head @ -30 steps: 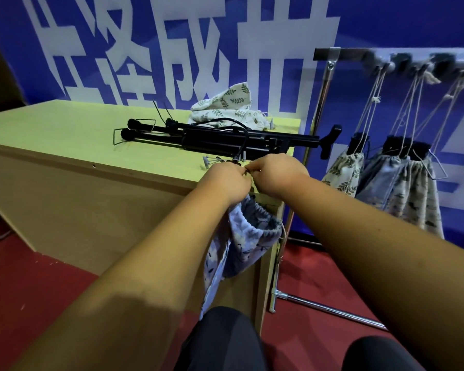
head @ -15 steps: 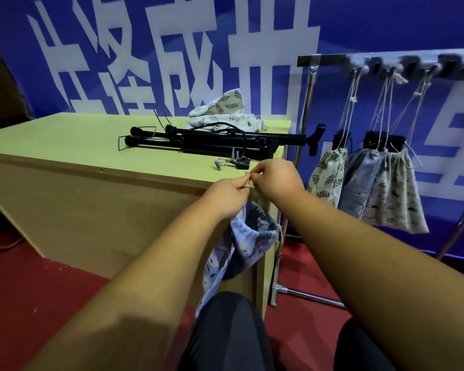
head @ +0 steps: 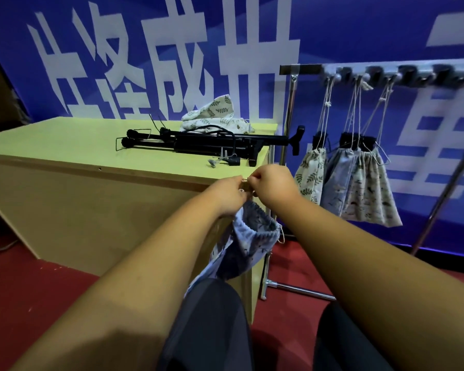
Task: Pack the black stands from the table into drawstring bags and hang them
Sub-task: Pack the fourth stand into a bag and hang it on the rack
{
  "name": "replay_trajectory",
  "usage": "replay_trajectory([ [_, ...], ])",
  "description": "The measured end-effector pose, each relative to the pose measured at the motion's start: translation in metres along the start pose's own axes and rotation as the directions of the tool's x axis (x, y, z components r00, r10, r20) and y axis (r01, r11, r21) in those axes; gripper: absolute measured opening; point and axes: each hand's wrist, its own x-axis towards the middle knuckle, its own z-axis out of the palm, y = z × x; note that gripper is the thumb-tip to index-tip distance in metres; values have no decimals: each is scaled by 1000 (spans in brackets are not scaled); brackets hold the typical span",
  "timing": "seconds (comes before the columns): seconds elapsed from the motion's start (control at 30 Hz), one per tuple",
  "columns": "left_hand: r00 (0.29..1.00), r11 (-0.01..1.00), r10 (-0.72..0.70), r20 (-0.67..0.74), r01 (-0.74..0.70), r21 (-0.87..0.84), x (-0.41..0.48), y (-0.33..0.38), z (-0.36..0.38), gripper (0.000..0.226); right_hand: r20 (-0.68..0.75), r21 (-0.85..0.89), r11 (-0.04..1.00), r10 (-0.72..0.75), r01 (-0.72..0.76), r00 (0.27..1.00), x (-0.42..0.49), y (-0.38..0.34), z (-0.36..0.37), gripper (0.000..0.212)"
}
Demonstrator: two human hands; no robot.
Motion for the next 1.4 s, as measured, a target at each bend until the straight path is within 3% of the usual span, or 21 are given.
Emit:
replay_trajectory([
  [0.23,980,996,-85,-179,77,-50,-10,26,15,31,28,422,905,52,-59,998,-56,29,-8,17],
  [0.37,967,996,-65,-246,48,-75,-10,38,30,26,-62,372,928,4,20,998,-86,45,-21,15],
  [0.5,977,989,38,-209,-67,-135,-11,51,47,24,44,196,980,-37,28,998,-103,65,-26,17],
  [0.67,978,973,156,-138,-176,-150,-7,60,79,16,136,79,996,40,-51,990,-123,98,-29,13],
  [0.83,968,966,243,-68,-248,-68,7,58,118,18,198,-87,993,91,-75,976,-135,134,-25,18],
  [1.2,965,972,235,121,-233,-28,32,35,208,13,137,-38,972,236,-233,962,-153,204,39,22],
  [1.27,958,977,212,192,-209,-34,35,25,227,12,195,-51,961,276,-271,941,-152,212,55,21],
  [1.4,941,995,105,323,-100,-31,39,2,261,9,444,-152,948,318,-280,838,-137,217,77,30],
])
